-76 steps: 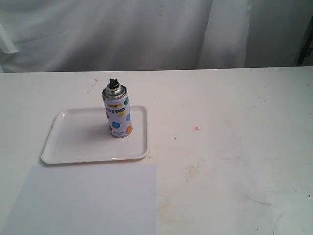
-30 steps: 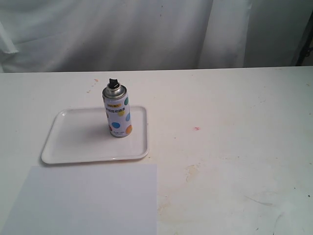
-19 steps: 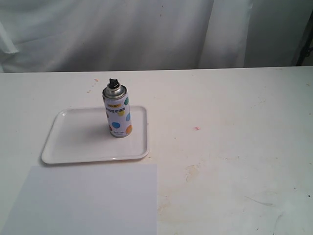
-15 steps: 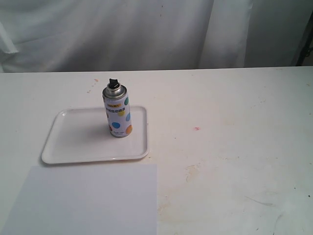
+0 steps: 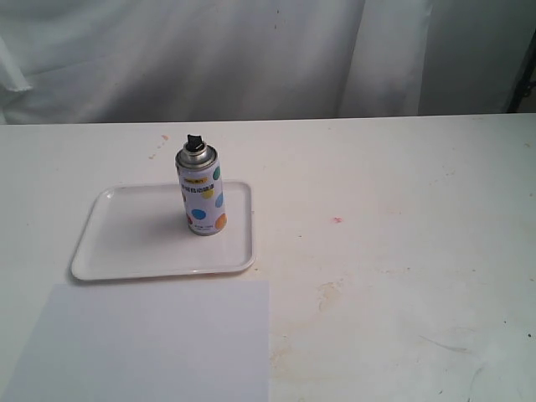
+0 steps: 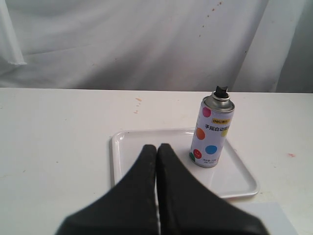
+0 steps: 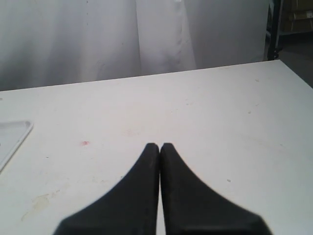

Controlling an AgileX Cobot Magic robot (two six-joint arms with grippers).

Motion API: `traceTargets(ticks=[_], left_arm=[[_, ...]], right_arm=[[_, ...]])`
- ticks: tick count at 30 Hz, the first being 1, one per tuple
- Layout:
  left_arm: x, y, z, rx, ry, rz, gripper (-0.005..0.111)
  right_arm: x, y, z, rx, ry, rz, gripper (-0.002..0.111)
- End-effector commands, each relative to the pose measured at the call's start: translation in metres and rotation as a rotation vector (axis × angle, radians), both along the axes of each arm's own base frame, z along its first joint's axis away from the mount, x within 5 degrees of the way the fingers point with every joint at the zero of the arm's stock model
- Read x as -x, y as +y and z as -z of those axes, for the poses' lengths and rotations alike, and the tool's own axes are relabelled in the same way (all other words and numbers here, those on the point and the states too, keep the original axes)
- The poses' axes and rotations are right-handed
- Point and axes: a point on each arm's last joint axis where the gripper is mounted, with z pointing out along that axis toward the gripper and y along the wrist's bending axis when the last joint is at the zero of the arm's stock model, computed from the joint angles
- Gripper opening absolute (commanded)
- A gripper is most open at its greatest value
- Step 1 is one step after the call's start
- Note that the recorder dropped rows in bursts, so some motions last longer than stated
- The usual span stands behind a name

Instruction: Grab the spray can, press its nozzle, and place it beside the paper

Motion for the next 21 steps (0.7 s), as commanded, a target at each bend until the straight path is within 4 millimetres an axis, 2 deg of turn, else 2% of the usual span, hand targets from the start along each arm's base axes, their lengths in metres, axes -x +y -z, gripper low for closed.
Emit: traceTargets(ticks=[1,21], left_arm=[[0.0002,0.0002,0.0008,0.011,0.002,-0.005,0.0],[0.0004,0.0004,0.0008,0.004,0.0,-0.006,0.0]], right_arm=[[0.0027,-0.0006,0.0056,0.03,0.039,-0.002,0.0],[0.0032,-0.0007,0.0075,0.061,0.056,-0.007,0.0]])
